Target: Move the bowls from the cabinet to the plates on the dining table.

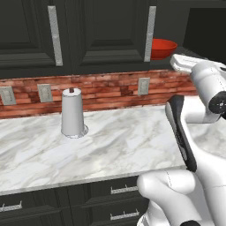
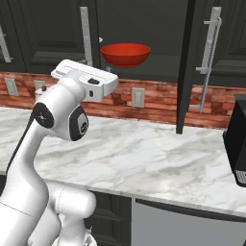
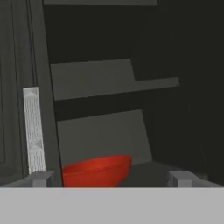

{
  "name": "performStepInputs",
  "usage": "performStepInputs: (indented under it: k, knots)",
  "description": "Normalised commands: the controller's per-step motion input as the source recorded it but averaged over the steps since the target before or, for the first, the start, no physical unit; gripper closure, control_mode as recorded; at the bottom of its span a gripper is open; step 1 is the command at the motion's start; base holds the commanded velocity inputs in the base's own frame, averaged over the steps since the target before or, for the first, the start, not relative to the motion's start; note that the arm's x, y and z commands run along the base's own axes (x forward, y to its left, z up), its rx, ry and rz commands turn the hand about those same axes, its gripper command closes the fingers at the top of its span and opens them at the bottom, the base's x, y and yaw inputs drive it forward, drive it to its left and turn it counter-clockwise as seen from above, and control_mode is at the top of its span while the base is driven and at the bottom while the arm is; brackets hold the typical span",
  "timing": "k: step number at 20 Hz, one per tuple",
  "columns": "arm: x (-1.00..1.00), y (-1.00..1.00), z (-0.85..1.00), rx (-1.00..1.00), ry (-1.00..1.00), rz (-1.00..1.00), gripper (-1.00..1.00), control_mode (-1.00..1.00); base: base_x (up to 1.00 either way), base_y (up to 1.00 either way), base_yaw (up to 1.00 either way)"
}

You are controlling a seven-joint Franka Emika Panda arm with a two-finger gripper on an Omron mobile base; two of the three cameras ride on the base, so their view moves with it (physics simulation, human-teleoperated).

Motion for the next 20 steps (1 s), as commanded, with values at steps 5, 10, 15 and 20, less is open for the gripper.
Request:
performStepInputs:
  k: [5, 10, 15, 20]
  knots:
    - [0.17, 0.16, 0.09, -0.08, -0.02, 0.1, -1.0, -1.0, 0.0, 0.0, 0.0]
    - [0.16, 0.17, 0.22, -0.14, 0.01, 0.05, -1.0, -1.0, 0.0, 0.0, 0.0]
    - [0.21, 0.26, 0.14, -0.08, 0.03, 0.02, -1.0, -1.0, 0.0, 0.0, 0.0]
    - [0.26, 0.31, -0.01, 0.0, 0.0, 0.01, -1.0, -1.0, 0.0, 0.0, 0.0]
